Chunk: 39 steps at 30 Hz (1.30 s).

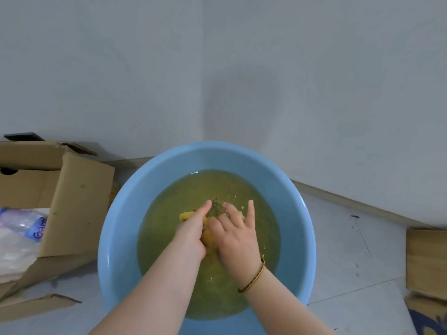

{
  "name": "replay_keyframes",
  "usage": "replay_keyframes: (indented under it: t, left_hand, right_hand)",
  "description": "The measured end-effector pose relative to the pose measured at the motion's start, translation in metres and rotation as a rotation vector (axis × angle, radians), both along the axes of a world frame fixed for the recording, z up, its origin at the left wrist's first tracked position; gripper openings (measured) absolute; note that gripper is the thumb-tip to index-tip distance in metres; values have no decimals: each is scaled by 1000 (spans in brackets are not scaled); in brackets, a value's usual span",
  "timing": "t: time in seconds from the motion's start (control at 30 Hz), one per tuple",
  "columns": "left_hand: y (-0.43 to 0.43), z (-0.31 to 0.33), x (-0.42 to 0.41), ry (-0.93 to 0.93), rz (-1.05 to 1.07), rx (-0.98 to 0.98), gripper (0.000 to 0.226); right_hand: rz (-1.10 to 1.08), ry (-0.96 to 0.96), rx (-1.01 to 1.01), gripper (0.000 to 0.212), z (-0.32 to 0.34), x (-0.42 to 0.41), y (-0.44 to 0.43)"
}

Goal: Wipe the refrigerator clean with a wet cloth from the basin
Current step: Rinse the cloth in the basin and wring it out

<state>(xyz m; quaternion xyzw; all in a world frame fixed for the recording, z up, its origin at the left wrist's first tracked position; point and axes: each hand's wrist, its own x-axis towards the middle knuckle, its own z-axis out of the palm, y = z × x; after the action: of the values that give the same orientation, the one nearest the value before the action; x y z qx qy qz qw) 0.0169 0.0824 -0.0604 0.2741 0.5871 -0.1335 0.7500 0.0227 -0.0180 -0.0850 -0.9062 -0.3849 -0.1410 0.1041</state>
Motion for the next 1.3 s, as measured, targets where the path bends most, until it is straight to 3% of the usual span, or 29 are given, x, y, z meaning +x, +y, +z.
replay_keyframes:
  t: [0.07, 0.13, 0.17, 0.23, 0.3, 0.37, 0.43, 0.53, 0.73, 0.8, 0.87, 0.97, 1.03, 1.13, 1.23, 1.3]
  left_hand:
    - [3, -2, 2, -12, 36, -36, 20]
    - [2, 1, 5, -78, 100, -43, 13]
    - [1, 2, 6, -126, 164, -16, 6]
    - [1, 8, 8, -272, 255, 54, 28]
    - [0, 11, 3, -347, 177, 136, 32]
    - [2, 11, -3, -340, 85, 205, 19]
    - [5, 10, -5, -290, 48, 287, 8]
    - [8, 8, 1, -279, -31, 357, 20]
    - [14, 2, -1, -479, 140, 111, 28]
    - [21, 4, -1, -574, 90, 94, 25]
    - [31, 7, -5, -682, -19, 28, 29]
    - [45, 12, -16, -710, -23, -178, 51]
    - [46, 10, -20, -585, -31, -205, 52]
    - [39, 0, -19, -365, -170, -67, 43]
    - [41, -5, -25, -313, -487, -142, 64]
    - [41, 0, -30, -316, -835, -251, 42]
  right_hand:
    - [1, -15, 135, 15, -7, -2, 3]
    - [-61, 184, 284, 14, -6, -3, 7]
    - [-164, 336, 389, 14, -1, -6, 9]
    - [-429, 774, 480, 17, 14, -11, 13]
    - [-576, 1214, 480, 18, 18, -14, 16]
    - [-454, 1296, 336, 8, 12, -10, 17]
    - [-348, 1411, 263, 20, 10, -4, 19]
    - [-294, 1645, 302, 26, 15, 7, 17]
    - [-73, 1899, 24, 27, 31, 35, 15]
    - [-8, 1933, 26, 27, 35, 39, 17]
    - [3, 1777, 20, 27, 35, 41, 17]
    - [23, 1108, -163, 10, 30, 40, 10]
    - [52, 697, -172, 16, 19, 36, 2]
    - [135, 302, -220, 39, 5, 31, -3]
    - [110, -32, -166, 27, 1, 34, -3]
    - [153, -214, -79, 20, -6, 39, -8]
